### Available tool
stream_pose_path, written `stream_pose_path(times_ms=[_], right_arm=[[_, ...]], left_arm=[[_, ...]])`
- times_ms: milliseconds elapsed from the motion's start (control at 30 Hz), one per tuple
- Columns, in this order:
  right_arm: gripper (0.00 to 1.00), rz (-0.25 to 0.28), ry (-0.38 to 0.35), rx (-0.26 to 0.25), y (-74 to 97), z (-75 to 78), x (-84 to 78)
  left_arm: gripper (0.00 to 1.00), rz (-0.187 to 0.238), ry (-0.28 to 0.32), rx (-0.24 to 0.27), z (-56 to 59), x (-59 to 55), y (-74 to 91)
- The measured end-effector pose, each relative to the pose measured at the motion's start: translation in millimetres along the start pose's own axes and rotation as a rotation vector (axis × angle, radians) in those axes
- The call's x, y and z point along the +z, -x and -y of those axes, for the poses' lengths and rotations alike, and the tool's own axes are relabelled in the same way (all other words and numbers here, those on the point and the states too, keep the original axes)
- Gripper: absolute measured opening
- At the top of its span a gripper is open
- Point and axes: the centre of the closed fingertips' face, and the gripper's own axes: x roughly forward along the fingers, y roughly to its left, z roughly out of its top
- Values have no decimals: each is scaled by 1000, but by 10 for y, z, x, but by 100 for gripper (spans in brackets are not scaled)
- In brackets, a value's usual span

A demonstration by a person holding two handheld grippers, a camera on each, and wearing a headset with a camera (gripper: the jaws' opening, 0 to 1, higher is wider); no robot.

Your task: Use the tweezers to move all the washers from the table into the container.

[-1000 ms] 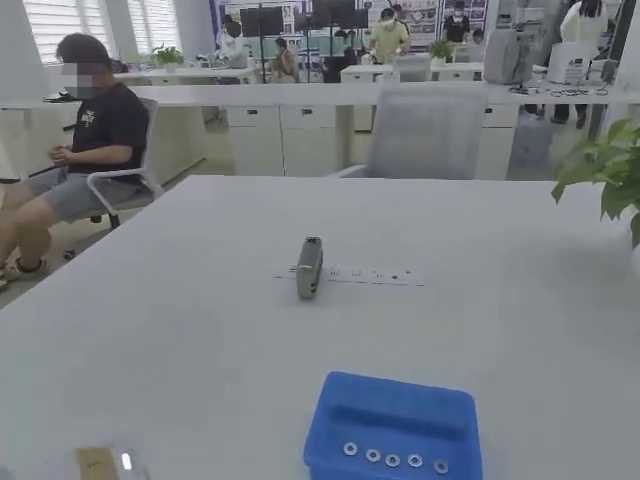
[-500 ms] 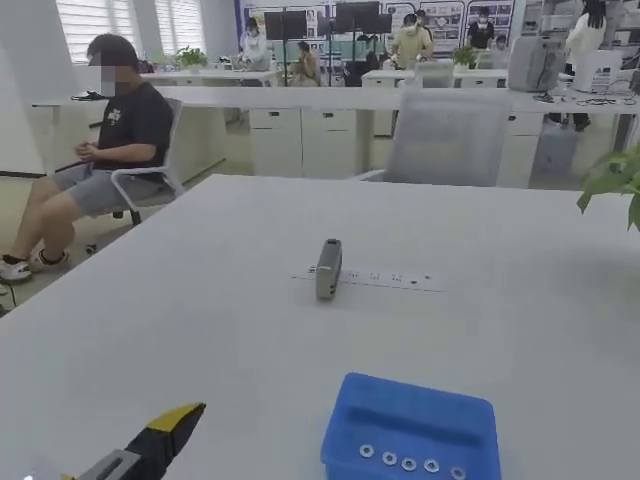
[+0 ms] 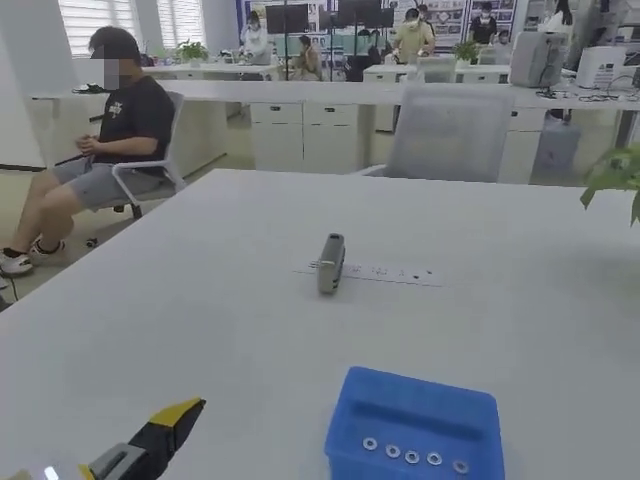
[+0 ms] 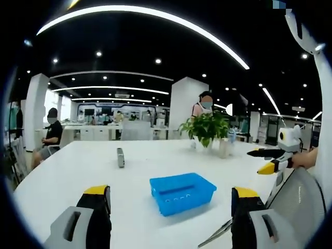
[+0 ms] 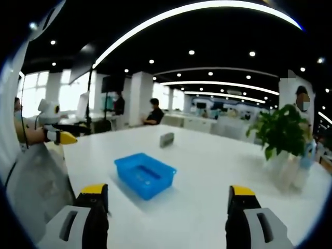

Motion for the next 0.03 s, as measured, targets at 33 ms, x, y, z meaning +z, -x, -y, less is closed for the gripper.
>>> stream_pose_path(times_ms=[33], right_arm=[[94,0,0,-1,1,3,0]], left_arm=[[99,0,1,-1,1,1,3]])
